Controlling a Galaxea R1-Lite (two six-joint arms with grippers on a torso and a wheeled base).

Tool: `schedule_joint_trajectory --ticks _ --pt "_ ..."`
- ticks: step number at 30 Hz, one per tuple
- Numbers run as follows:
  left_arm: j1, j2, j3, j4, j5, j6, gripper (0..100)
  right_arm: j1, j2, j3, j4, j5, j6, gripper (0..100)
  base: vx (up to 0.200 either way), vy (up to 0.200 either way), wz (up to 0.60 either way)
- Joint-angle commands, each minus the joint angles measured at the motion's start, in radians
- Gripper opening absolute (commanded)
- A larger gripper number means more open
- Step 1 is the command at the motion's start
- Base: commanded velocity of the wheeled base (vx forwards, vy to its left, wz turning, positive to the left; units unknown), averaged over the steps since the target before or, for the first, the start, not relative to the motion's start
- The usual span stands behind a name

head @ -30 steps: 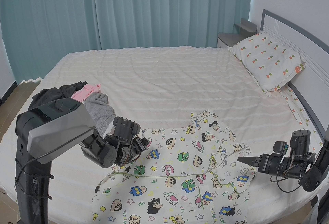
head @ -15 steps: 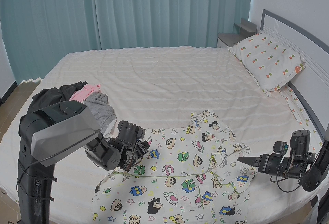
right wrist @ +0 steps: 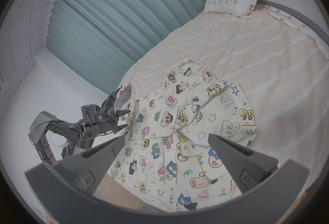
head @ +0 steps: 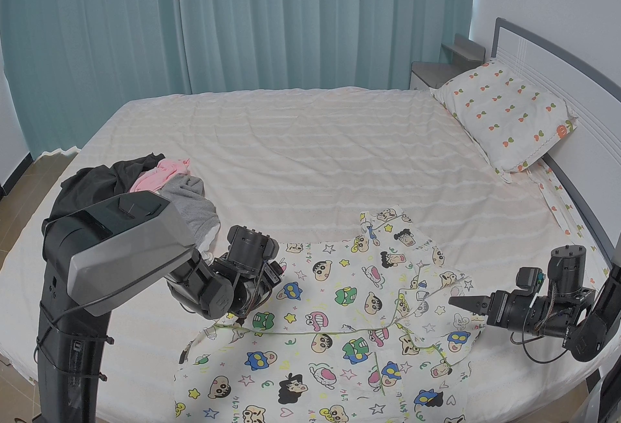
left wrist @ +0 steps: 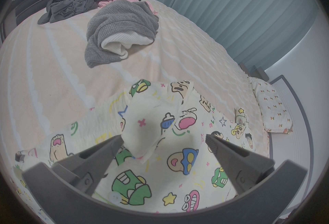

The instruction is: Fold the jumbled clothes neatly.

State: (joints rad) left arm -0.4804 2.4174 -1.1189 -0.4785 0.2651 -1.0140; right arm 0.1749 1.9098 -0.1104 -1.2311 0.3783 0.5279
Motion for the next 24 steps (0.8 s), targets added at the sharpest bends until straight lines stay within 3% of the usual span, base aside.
schedule_joint_trajectory --ticks 1,12,22,24 --pt "-0.001 0.014 -0.005 0.000 0.014 0.000 0 -0.002 -0.002 0.000 -0.001 0.001 0.000 100 0.000 0.000 0.00" --pt "0.033 -0.047 0.001 -0.002 0.051 0.005 0 -0.002 -0.006 0.002 -0.001 0.001 0.000 100 0.000 0.000 0.00" --pt "0.144 -0.070 -0.022 -0.052 0.048 0.109 0 0.003 -0.006 0.003 -0.001 0.001 0.000 100 0.000 0.000 0.00" --pt "0.186 -0.064 -0.039 -0.077 0.022 0.173 0 0.005 -0.006 0.003 -0.001 0.001 0.000 100 0.000 0.000 0.00"
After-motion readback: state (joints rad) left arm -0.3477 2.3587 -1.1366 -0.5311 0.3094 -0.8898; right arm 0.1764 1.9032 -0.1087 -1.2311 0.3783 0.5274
